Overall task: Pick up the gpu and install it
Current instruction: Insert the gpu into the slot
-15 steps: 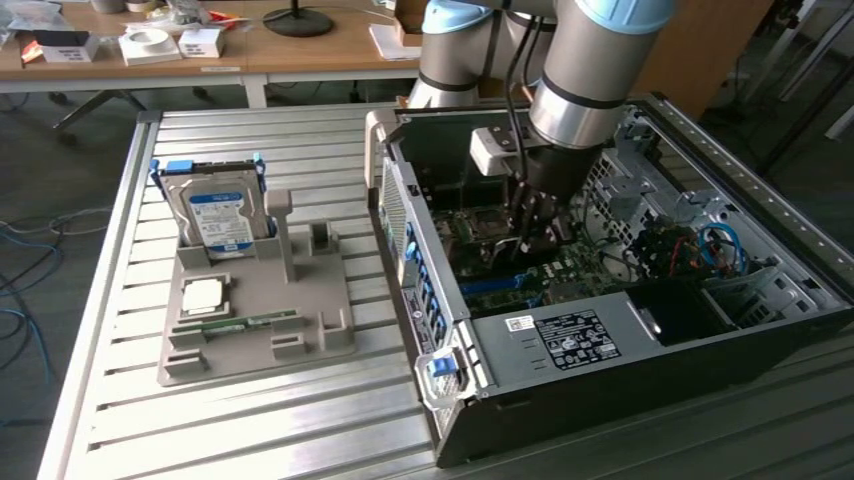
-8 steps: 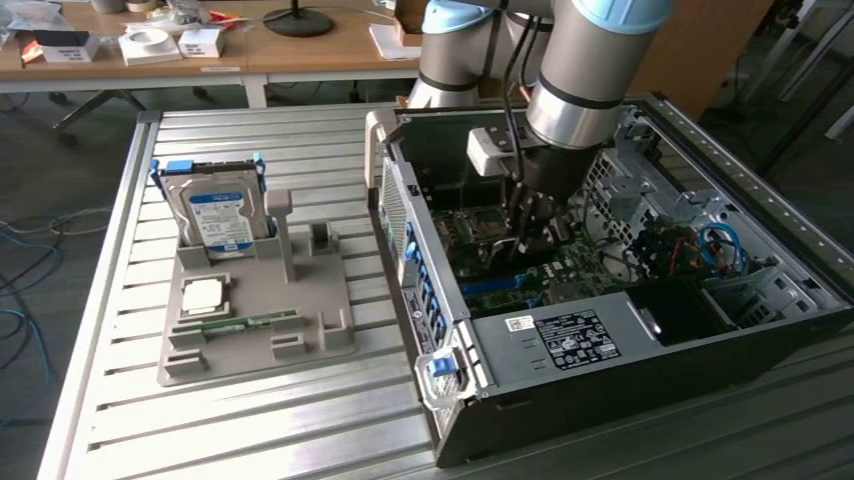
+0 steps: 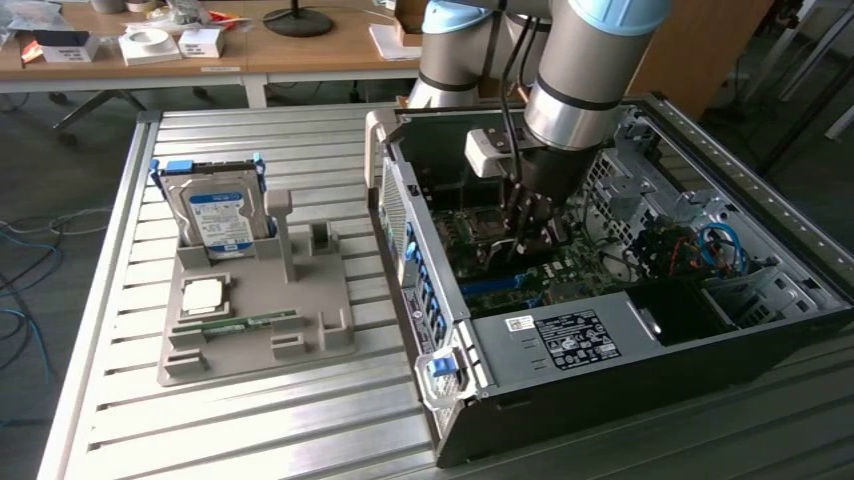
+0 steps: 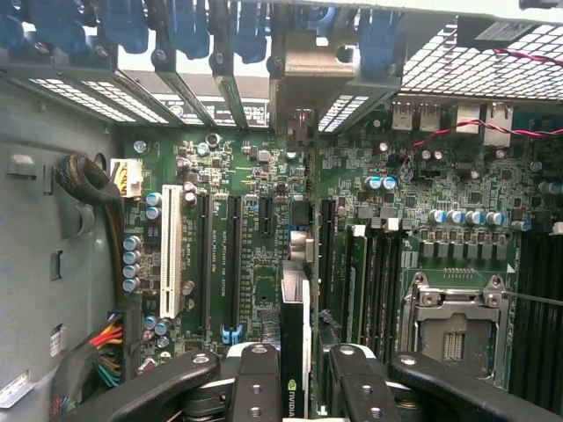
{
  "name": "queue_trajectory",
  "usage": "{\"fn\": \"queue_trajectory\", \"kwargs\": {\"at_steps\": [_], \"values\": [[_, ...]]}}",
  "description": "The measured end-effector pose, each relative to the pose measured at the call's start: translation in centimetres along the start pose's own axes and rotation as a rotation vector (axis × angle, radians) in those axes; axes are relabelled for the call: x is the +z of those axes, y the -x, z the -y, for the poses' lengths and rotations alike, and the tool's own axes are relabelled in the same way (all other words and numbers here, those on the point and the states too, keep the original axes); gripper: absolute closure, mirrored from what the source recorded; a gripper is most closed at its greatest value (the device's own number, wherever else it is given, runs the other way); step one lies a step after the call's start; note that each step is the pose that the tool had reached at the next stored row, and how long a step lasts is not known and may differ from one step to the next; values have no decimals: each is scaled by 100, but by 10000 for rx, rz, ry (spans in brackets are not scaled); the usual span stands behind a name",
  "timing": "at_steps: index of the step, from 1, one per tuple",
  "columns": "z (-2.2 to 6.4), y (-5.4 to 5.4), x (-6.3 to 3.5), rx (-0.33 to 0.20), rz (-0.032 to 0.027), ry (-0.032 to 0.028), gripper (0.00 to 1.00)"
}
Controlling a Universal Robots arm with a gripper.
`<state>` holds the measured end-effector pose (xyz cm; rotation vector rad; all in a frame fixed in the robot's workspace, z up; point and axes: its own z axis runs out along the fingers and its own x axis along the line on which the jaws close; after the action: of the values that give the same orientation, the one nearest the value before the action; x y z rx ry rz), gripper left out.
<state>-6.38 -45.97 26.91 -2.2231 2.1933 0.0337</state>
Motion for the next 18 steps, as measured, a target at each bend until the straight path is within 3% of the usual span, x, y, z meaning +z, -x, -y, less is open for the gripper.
{"fn": "queue_trajectory", "kwargs": {"at_steps": [18], "values": [[-29,0,29,1,2,-1,74]]}}
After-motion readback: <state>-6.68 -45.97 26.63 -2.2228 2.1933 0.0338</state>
